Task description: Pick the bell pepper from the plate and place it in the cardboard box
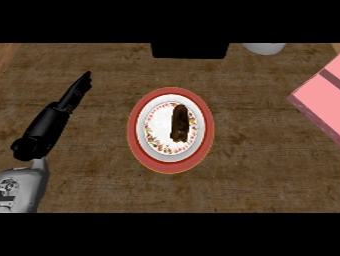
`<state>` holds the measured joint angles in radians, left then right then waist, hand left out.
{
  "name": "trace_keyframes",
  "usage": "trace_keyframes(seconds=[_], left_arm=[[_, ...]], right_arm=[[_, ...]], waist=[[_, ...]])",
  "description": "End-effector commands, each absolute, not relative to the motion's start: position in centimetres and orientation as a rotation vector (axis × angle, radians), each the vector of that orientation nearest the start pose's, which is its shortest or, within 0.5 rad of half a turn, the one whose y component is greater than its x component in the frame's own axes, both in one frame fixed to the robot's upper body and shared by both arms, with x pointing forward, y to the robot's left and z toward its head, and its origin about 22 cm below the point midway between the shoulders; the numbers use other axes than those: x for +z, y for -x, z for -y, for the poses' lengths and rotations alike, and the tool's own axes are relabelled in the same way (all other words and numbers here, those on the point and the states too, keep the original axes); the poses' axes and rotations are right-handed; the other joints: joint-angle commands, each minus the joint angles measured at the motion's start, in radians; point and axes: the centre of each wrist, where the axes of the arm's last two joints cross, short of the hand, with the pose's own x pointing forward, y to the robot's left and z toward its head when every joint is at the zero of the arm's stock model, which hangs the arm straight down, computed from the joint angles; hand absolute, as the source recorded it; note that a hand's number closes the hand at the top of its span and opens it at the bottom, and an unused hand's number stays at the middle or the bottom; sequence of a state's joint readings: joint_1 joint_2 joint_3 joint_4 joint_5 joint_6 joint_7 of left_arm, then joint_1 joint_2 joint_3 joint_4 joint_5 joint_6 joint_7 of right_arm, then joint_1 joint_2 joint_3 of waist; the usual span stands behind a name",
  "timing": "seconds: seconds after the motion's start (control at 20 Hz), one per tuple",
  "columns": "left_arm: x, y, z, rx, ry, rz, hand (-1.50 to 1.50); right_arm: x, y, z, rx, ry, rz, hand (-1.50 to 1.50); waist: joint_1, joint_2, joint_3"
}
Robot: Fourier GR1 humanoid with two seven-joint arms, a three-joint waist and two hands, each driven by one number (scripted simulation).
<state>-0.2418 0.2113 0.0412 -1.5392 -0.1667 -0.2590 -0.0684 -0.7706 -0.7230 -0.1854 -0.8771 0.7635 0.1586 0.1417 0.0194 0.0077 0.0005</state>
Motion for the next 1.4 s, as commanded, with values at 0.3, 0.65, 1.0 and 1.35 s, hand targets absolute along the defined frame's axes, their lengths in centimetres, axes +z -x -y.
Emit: trace_keyframes(seconds=[0.3, 0.65, 1.0, 1.35], left_arm=[[6.4, -30.1, -25.3, -0.539, -0.078, 1.761, 0.0], [6.3, -29.7, -27.0, -0.571, -0.063, 1.762, 0.0], [6.9, -29.5, -26.9, -0.538, -0.084, 1.744, 0.0], [6.7, -29.8, -25.9, -0.529, -0.085, 1.773, 0.0]], right_arm=[[17.4, -36.9, 48.2, 0.849, 1.001, 0.889, 1.5], [17.6, -36.6, 49.3, 0.951, 0.779, 1.06, -1.5], [17.8, -37.2, 49.2, 0.331, 0.554, 1.649, -1.5], [16.3, -33.7, 53.3, -0.16, 0.448, 1.648, -1.5]], waist=[[0.017, 0.007, 0.001], [0.011, 0.003, 0.001], [-0.011, -0.009, 0.006], [-0.002, 0.008, 0.004]])
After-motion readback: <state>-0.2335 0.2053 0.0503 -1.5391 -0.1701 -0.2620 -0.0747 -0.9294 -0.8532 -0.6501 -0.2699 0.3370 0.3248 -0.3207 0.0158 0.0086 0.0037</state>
